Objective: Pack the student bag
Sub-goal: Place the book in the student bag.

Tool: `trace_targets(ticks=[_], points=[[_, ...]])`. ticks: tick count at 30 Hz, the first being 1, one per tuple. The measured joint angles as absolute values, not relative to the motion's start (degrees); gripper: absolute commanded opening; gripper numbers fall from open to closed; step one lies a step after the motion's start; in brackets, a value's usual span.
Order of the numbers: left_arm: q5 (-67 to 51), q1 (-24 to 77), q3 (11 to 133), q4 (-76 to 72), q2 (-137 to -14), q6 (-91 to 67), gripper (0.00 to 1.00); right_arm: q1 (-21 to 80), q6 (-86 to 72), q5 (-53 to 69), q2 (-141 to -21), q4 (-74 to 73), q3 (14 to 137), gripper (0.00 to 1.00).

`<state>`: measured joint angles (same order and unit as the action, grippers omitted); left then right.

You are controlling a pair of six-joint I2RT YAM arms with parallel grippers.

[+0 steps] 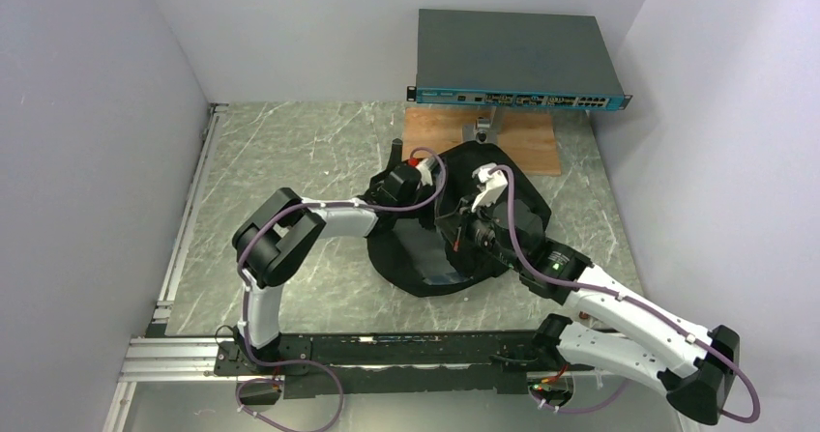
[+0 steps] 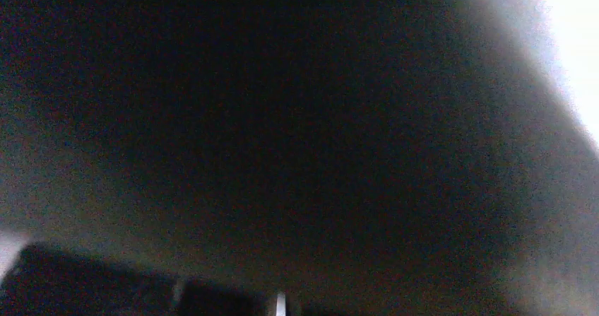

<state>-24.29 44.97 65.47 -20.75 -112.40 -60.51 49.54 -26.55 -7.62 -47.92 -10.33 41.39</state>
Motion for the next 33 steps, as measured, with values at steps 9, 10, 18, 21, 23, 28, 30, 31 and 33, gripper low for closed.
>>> trace_targets(ticks=[9,10,18,21,23,28,30,31,33], points=[[-24.56,42.70,49.78,-26.26,-108.16,-60.47,0.43,49.54,-26.83,-6.90,-48.82,-10.28,39.86,0.00],[-24.73,42.37,47.77,-25.98,-106.50,-60.05,0.49,49.54,-26.85,-6.87,-48.82,-10.26,39.72,0.00],[-24.58,41.32,35.16,-23.66,-82.08,-54.65,0.72,49.54,-26.85,-5.43,-49.12,-8.84,38.15,0.03],[-22.17,41.32,30.50,-20.84,-70.48,-52.56,0.76,49.43,-26.96,-2.15,-53.36,-7.64,38.35,0.16],[-18.98,41.32,27.79,-16.78,-61.30,-50.59,0.80,49.43,-26.98,1.96,-58.96,-7.42,39.68,0.33],[-8.03,41.30,24.77,-5.72,-39.66,-45.76,0.90,49.45,-27.09,10.00,-70.94,-8.71,41.78,0.69],[-4.89,41.21,24.18,-2.98,-33.17,-43.97,0.89,49.41,-27.11,9.69,-70.63,-10.81,41.74,0.76],[-4.05,41.17,24.16,-2.33,-30.89,-42.98,0.89,49.36,-27.64,7.92,-69.36,-12.03,41.74,0.76],[-3.86,41.17,24.64,-2.00,-30.57,-41.69,0.86,48.80,-29.30,3.33,-65.41,-14.83,41.54,0.77]])
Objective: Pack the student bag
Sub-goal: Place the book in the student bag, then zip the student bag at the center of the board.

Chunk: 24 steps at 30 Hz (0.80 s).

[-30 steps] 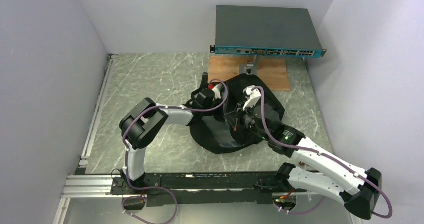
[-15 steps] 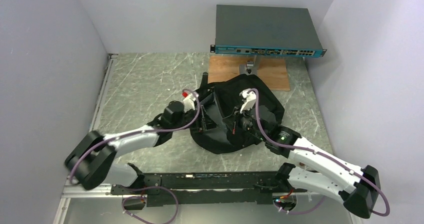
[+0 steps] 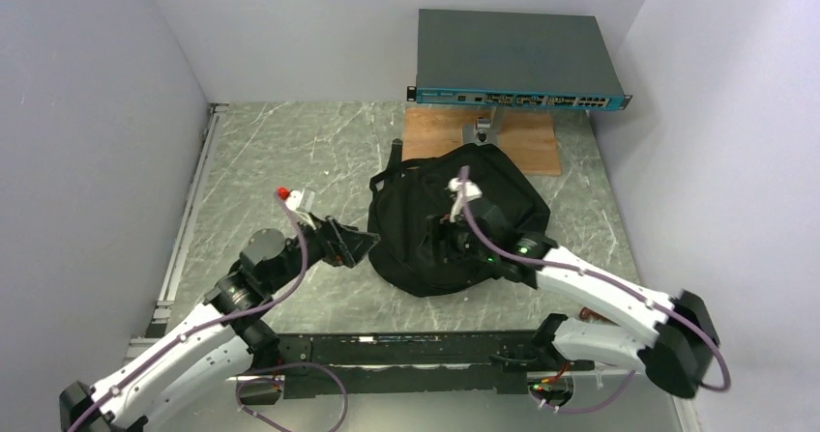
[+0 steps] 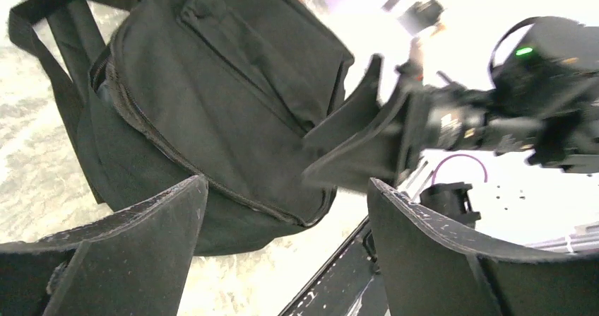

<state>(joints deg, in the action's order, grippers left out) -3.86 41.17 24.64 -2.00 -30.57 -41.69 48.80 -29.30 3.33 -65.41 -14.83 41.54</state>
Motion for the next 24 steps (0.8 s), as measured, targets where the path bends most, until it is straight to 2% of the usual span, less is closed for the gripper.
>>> trace_targets(ticks=[3,5,6,9,12,15,20,24], points=[[-6.81,41.63,27.07,-2.13,-37.67,-40.66,0.81,46.46,-34.26,-5.61,-56.73,-19.11,40.03,0.76],[-10.09,43.40,30.65,-3.27,-47.51,-40.03,0.78,44.60,-38.54,-11.18,-50.63,-22.06,37.67,0.75],[-10.57,44.40,31.16,-3.60,-48.77,-39.97,0.77,43.86,-40.73,-13.61,-47.86,-23.75,36.12,0.73],[-13.37,50.28,38.41,-3.53,-63.11,-38.52,0.73,42.13,-46.78,-18.48,-42.39,-29.71,31.53,0.67],[-16.16,55.61,49.30,-2.74,-77.12,-36.45,0.61,39.94,-51.13,-20.86,-39.57,-34.72,28.16,0.62],[-18.33,58.30,58.83,-2.20,-87.39,-35.05,0.51,37.78,-53.82,-22.50,-37.23,-38.46,27.11,0.61],[-20.10,60.34,68.71,0.69,-99.29,-33.34,0.43,36.32,-56.16,-24.47,-32.18,-41.21,27.11,0.53],[-20.10,60.93,71.90,3.70,-104.88,-32.49,0.37,36.29,-58.00,-25.08,-30.24,-41.74,26.61,0.52]])
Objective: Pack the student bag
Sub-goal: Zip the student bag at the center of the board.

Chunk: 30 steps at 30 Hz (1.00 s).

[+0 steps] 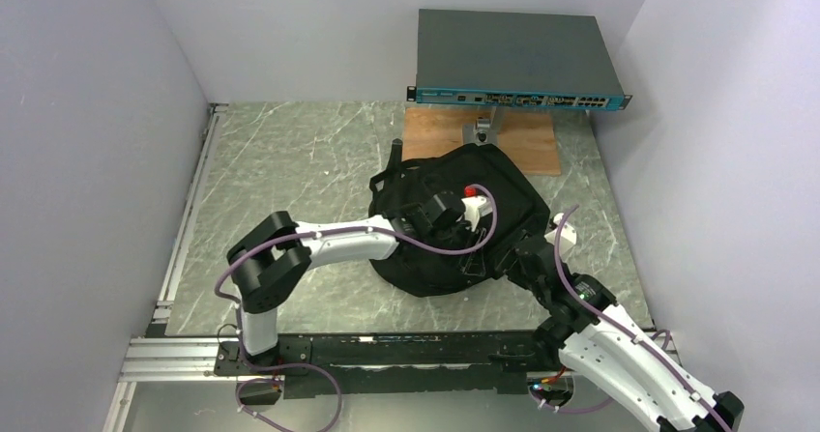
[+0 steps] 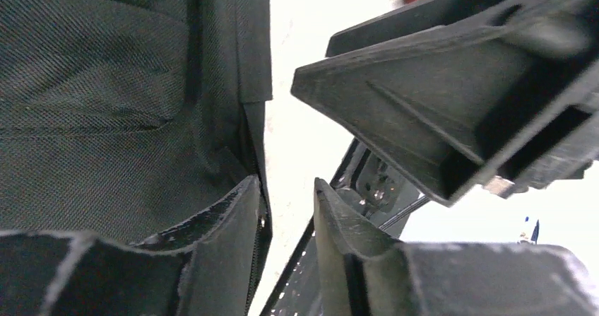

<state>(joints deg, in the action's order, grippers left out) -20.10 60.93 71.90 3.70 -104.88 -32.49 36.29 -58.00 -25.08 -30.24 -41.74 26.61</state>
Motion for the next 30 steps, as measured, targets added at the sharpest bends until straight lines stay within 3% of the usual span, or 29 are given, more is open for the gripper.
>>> trace_targets(ticks=[12,22,30], points=[[-19.11,61.17,73.71,6.72,-108.75,-32.18,0.31,36.29,-59.16,-25.26,-27.46,-42.41,24.36,0.52],[-15.11,61.23,73.91,8.47,-108.75,-31.88,0.47,36.29,-58.61,-25.19,-26.65,-42.09,24.01,0.49],[-13.41,61.21,75.16,9.54,-108.86,-30.83,0.41,36.29,-58.00,-24.88,-27.09,-41.56,23.68,0.48]])
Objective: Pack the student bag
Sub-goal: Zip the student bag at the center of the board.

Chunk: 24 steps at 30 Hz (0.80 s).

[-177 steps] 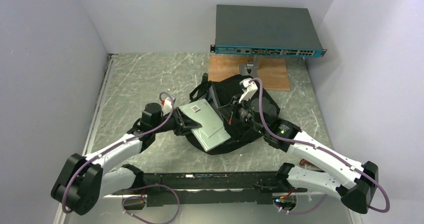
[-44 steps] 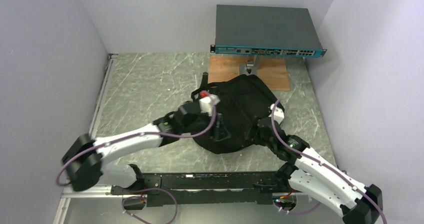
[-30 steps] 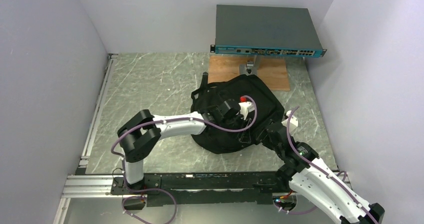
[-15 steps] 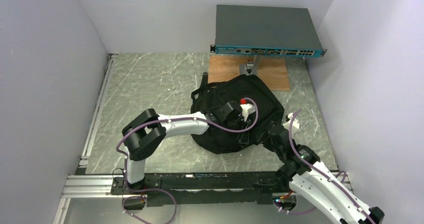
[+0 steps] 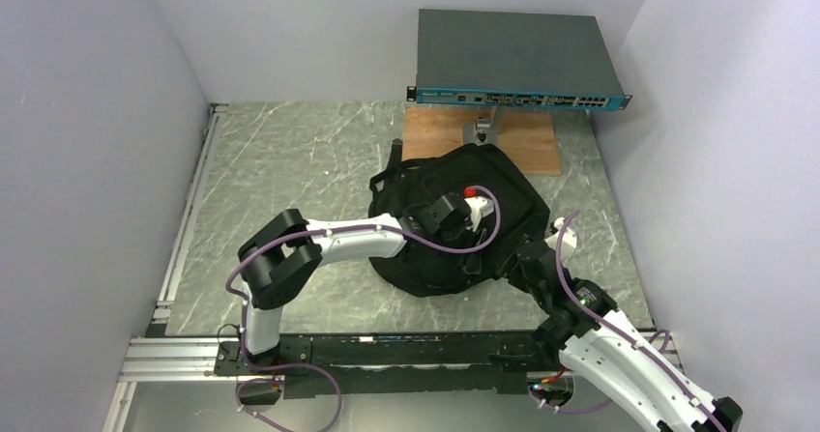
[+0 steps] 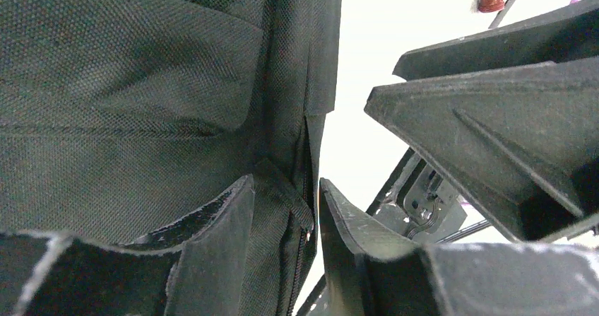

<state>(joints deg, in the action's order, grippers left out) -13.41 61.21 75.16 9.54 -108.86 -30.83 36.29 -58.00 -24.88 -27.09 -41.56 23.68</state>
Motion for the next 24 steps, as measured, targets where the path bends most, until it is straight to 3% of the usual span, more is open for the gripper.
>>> trace_targets(ticks=[8,13,24], points=[[-14.83,61.14,76.82,9.30,-112.84,-30.85,0.29,36.29,-57.84,-24.29,-27.38,-40.84,23.66,0.50],[-14.90,61.12,77.19,9.69,-113.40,-30.55,0.01,36.29,-58.30,-23.59,-28.23,-40.40,23.49,0.64],[-13.26,61.34,62.98,0.12,-98.30,-31.05,0.00,34.70,-61.54,-16.01,-32.23,-31.97,18.35,0.64]])
